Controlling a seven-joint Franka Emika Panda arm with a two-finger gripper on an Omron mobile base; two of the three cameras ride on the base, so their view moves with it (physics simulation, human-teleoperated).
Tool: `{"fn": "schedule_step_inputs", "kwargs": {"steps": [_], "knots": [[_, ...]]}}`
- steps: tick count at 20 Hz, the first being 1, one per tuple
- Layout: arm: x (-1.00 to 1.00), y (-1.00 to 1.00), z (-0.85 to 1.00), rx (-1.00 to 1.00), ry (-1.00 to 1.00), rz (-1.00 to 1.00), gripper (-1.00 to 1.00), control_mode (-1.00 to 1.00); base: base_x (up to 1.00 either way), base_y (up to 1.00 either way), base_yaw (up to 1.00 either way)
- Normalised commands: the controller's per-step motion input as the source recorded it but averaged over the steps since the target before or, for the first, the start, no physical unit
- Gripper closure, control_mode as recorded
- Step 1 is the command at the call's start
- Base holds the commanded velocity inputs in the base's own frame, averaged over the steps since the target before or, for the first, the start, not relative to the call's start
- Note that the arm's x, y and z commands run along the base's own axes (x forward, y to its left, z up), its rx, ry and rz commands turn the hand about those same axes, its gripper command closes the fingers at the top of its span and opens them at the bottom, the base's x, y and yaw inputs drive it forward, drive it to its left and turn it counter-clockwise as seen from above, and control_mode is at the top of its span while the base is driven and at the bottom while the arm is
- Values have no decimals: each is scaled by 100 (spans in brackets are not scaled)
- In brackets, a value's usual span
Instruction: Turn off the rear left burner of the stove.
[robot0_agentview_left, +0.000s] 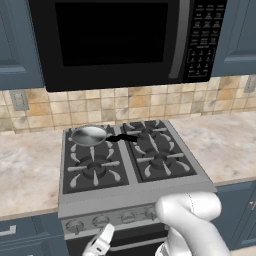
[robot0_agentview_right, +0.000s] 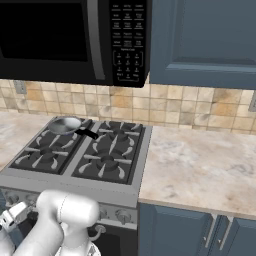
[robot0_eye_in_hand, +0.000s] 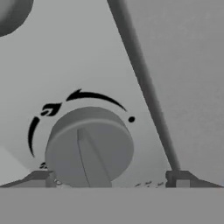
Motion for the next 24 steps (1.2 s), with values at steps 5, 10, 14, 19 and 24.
{"fn": "schedule_step_inputs", "kwargs": {"steps": [5, 10, 14, 19, 24], "knots": [[16, 19, 21, 27, 0, 13, -100, -100, 0, 0, 0], [29, 16, 26, 25, 0, 15, -100, -100, 0, 0, 0], [33, 16, 29, 25, 0, 14, -100, -100, 0, 0, 0], [30, 21, 31, 26, 0, 14, -100, -100, 0, 0, 0], [21, 24, 20, 28, 0, 13, -100, -100, 0, 0, 0]]}}
